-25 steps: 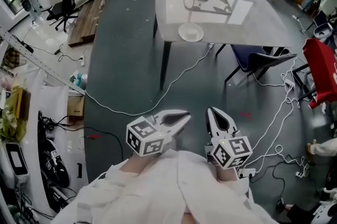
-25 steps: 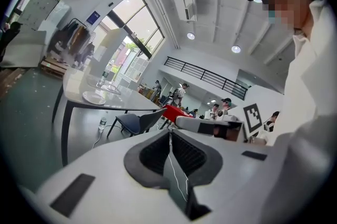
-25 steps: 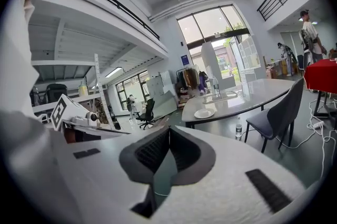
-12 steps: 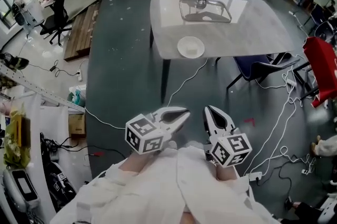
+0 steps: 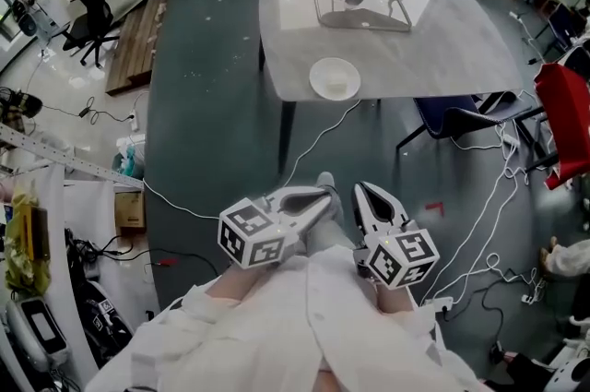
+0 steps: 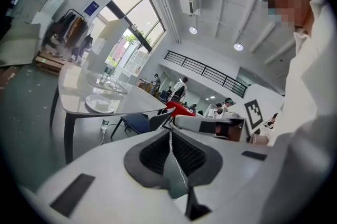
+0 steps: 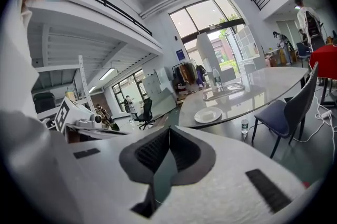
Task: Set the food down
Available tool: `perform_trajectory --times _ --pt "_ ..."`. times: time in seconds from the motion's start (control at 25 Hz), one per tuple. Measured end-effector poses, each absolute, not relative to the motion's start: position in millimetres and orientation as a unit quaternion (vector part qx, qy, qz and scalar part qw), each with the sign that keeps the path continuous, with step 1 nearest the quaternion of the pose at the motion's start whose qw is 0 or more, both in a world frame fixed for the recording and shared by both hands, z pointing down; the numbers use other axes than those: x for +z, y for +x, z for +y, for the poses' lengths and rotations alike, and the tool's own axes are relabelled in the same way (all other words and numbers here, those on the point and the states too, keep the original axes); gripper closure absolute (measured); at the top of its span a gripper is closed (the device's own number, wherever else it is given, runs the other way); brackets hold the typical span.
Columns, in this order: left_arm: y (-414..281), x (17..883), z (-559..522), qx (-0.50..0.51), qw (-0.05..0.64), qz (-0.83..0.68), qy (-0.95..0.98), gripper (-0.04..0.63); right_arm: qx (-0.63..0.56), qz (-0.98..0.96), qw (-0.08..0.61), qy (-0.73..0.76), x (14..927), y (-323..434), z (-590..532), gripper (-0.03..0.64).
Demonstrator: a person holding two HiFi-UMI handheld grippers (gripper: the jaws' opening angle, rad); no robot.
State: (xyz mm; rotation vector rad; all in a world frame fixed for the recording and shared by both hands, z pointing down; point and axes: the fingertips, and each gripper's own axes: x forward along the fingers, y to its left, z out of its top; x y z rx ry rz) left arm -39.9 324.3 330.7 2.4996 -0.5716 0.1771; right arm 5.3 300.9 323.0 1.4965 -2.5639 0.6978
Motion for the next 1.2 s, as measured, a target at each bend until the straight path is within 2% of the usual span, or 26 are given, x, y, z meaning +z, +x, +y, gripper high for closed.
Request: perform_trajectory --times 0.36,0.84,1.2 --pt "-44.9 342.7 252.2 0.062 0.294 -0.241 0.923 0.568 0.228 -0.852 0.049 0.469 326.8 3.3 225.3 0.614" --pt "-9.9 330.3 114.9 0.042 0.287 -0.263 0.92 0.568 0.222 -0.866 0.056 0.445 317.9 38.1 93.1 0.614" --pt "19.1 335.4 30.1 0.037 0.307 -0.271 0.911 0.568 0.237 -0.874 0.079 0.417 332.1 59.0 16.9 0.614"
